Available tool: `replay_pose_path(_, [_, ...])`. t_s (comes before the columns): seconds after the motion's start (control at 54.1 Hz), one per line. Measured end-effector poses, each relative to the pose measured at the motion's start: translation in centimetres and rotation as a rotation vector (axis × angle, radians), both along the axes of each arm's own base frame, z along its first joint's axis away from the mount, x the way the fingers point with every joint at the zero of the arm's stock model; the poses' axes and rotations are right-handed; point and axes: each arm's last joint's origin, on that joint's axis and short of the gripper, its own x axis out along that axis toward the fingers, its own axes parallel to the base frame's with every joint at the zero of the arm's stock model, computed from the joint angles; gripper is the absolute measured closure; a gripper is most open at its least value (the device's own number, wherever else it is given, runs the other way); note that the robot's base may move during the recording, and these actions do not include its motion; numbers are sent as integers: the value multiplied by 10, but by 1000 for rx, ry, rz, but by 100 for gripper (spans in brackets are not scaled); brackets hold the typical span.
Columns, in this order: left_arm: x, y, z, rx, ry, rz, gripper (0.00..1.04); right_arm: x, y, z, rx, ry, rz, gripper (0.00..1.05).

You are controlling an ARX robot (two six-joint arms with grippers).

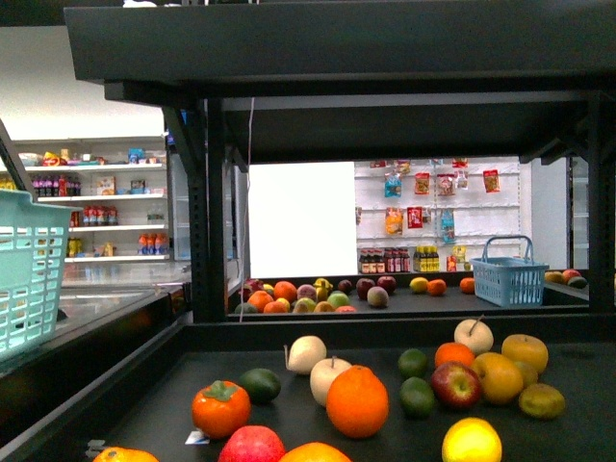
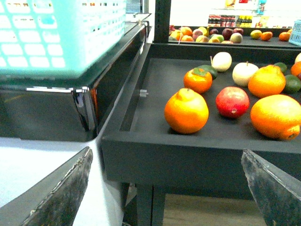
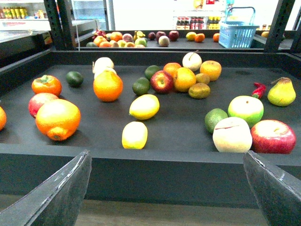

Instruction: Pick lemon from shelf

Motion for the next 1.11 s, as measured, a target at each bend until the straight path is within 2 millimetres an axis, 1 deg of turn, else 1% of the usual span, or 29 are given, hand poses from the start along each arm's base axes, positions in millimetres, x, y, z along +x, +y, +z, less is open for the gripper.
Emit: replay_pose_path(1.109, [0, 0, 0, 0, 0, 0, 8, 0, 0, 0, 0, -1, 0, 8])
